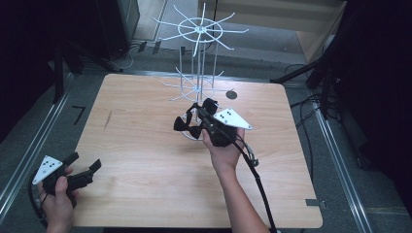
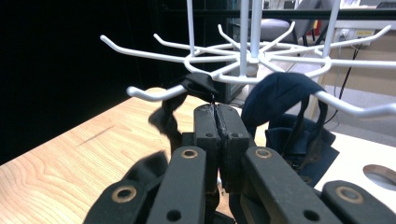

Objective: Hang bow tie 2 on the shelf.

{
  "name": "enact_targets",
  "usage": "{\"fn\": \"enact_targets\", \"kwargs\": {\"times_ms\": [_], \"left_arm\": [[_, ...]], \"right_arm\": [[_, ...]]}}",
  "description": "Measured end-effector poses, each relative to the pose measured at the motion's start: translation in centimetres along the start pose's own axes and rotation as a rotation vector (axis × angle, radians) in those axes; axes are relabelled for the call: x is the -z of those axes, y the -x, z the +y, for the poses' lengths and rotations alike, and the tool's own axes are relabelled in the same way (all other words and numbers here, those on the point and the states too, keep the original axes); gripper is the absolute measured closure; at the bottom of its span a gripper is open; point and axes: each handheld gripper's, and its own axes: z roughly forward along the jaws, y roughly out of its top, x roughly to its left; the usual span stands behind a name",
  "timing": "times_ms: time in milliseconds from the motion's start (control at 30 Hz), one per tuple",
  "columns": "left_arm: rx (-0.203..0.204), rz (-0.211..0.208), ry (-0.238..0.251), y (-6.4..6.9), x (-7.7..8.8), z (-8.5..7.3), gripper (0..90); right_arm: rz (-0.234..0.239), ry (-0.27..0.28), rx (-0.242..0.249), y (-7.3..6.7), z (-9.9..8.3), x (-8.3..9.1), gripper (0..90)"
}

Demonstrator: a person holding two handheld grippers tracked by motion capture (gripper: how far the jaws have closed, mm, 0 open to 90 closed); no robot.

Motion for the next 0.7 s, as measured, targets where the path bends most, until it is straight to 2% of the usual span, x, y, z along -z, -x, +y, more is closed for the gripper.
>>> {"fn": "enact_targets", "kwargs": {"times_ms": [267,500,700], "left_arm": [[0.002,0.0,0.003,0.0,0.0,0.0,7.9],[0.001,-0.001,0.002,0.0,0.0,0.0,7.9],[0.002,0.001,0.001,0.0,0.0,0.0,7.9]], "right_arm": [[-0.003,-0.021,-0.007,0.2,-0.7,-0.6,88.1],[0.011,-0.041,-0.032,0.7,-1.5,-0.5,80.9],[0.024,-0.046,-0.031,1.0,-2.3,0.0,75.3]]}}
